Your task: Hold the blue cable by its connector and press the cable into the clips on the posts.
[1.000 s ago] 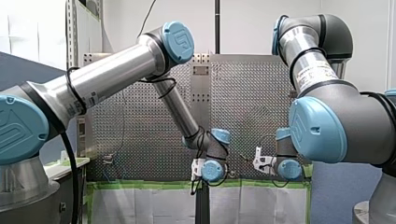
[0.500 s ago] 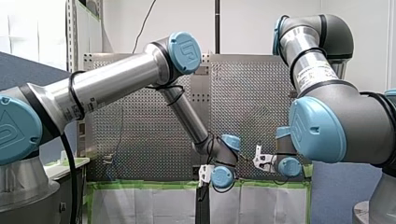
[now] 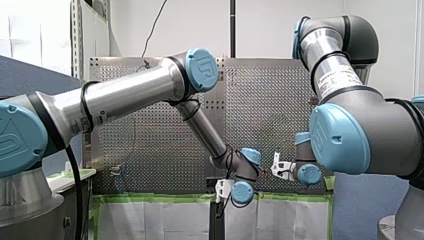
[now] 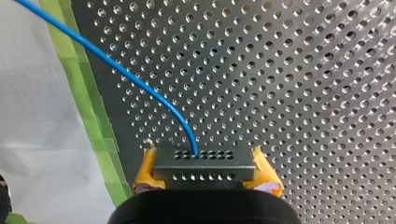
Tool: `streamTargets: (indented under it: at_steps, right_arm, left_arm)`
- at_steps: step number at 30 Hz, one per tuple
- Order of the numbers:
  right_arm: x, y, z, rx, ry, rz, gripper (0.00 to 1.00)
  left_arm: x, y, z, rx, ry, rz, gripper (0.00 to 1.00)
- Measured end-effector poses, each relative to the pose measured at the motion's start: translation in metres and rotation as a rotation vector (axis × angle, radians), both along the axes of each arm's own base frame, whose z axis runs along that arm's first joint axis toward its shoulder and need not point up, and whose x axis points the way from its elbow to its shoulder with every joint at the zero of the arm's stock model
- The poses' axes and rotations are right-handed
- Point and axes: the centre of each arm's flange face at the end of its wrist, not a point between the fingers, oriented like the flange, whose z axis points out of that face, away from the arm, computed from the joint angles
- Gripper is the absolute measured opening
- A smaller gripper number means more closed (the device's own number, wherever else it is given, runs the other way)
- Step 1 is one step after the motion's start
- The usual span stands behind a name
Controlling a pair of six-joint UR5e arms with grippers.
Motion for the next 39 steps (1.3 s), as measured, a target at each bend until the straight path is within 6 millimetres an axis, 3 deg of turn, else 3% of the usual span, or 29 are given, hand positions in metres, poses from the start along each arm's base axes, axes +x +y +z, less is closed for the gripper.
streamTargets:
  at_steps: [23, 32, 39]
  right_arm:
    - [-0.016, -0.047, 0.018, 0.001, -0.009, -0.032, 0.00]
    - [-0.030, -0.069, 0.027, 0.003, -0.060, -0.020, 0.00]
    - [-0.037, -0.078, 0.030, 0.007, -0.081, -0.024, 0.00]
  left_arm:
    - [0.065, -0.042, 0.060, -0.150, -0.097, -0.004, 0.00]
    - [0.080, -0.048, 0.046, -0.148, -0.092, -0.009, 0.00]
    - [0.095, -0.056, 0.058, -0.179, -0.121, -0.006, 0.00]
